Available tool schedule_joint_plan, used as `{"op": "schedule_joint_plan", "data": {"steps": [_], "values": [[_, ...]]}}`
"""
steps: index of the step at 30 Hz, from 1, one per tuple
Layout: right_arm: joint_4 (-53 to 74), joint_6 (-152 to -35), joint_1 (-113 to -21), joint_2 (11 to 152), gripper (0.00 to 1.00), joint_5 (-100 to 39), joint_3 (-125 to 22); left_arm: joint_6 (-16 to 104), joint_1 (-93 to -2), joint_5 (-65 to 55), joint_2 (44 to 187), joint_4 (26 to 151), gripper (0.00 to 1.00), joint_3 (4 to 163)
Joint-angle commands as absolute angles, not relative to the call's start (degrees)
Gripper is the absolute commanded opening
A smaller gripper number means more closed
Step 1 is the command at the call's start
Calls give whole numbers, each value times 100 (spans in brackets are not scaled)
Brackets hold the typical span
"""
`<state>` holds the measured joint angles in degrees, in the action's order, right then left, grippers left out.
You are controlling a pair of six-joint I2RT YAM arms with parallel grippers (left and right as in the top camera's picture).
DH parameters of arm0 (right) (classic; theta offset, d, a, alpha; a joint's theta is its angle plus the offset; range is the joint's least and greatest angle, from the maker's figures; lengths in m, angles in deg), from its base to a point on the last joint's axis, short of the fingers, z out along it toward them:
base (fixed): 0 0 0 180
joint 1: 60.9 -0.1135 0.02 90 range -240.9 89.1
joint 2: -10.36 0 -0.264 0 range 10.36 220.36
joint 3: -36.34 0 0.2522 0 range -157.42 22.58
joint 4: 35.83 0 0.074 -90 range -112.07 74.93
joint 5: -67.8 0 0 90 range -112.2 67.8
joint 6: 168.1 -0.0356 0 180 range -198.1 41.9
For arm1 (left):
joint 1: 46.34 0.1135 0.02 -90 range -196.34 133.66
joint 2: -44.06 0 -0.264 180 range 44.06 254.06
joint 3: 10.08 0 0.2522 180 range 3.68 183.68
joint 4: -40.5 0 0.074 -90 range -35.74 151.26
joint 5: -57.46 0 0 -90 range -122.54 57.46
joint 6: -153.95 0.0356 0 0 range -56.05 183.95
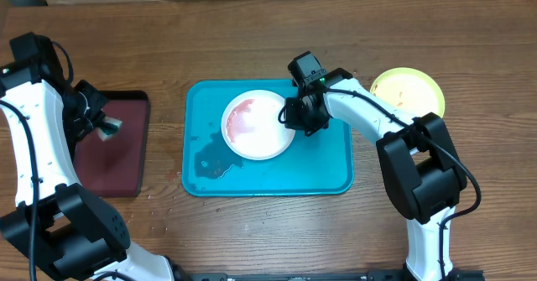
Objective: Clean dirty plates on tray and stack at the side
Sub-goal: 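Regrasp the white plate at its right rim with the right gripper, then lift the white plate and carry it to the table's right side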
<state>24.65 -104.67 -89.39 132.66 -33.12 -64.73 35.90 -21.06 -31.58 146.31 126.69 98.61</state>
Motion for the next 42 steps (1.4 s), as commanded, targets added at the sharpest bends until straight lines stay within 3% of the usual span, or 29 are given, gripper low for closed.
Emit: {"op": "schedule_joint_plan", "data": {"steps": [1, 8, 12, 24, 37, 42], "values": [[3132, -10640, -8838, 13380, 4, -2453, -6941, 3721, -2084, -3099, 14686, 12662, 4, 9848], [4596, -10318, -9123, 12796, 4, -720, -8427, 3721, -2084, -3099, 14686, 12634, 4, 9848], [5136, -10238, -9754, 12401, 4, 1057, -9164, 3721, -2086, -3099, 14686, 12634, 4, 9848], [5508, -9656, -11477, 12184, 4, 4616, -9297, 3721, -2086, -3097, 14686, 12645, 4, 9848], [5462, -9086, -12346, 12184, 4, 5791, -9297, 3721, -2084, -3099, 14686, 12684, 4, 9848], [5451, -8891, -12296, 12184, 4, 5203, -9297, 3723, -2086, -3099, 14686, 12684, 4, 9848]]}}
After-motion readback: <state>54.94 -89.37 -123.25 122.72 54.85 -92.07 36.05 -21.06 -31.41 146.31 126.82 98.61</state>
